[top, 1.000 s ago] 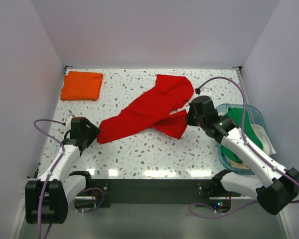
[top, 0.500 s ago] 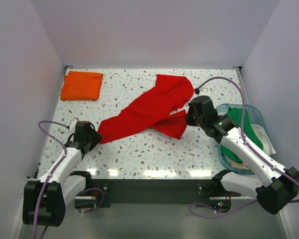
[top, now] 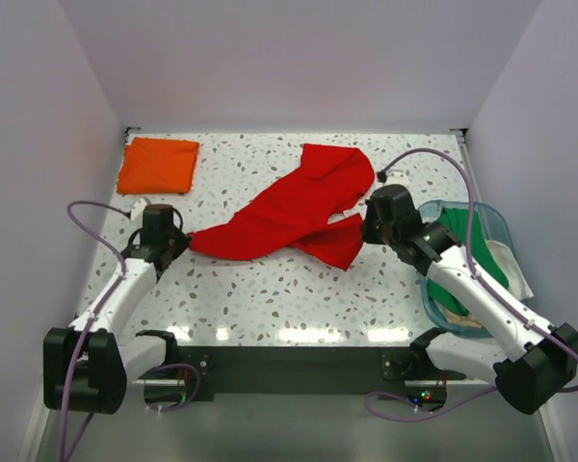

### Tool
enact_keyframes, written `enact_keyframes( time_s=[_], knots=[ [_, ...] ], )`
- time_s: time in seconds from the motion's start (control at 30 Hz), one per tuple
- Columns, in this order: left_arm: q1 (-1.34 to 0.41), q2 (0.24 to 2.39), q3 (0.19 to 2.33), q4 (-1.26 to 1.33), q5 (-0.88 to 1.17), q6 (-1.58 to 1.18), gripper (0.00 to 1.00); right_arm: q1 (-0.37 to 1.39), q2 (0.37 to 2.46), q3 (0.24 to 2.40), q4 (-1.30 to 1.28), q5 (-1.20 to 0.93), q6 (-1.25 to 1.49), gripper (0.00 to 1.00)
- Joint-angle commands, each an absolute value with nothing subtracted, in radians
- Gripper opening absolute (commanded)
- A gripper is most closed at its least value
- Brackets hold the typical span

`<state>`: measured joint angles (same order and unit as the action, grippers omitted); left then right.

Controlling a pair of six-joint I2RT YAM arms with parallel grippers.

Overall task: Fold and stack the t-shirts
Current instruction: Flatten the tshirt out

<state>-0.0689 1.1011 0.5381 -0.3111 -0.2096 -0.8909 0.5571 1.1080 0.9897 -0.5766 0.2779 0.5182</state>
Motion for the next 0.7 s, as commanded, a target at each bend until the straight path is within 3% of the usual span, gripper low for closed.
enact_keyframes(
  time_s=[0.0,0.27,0.67],
  knots=[
    [-0.069,1.066,0.730,-0.320,-0.287,-0.833,0.00,0.532,1.108,1.060,-0.612,0.331,0.474,0.00],
    [0.086,0.957,1.093,-0.442,-0.197,-0.732,0.00,0.508,1.121,1.355,-0.728,0.512,0.384,0.00],
    [0.095,0.916,1.618,-0.563,-0.147,-0.721,0.00,0.500,1.114,1.997,-0.885,0.575,0.247,0.00]
  ],
)
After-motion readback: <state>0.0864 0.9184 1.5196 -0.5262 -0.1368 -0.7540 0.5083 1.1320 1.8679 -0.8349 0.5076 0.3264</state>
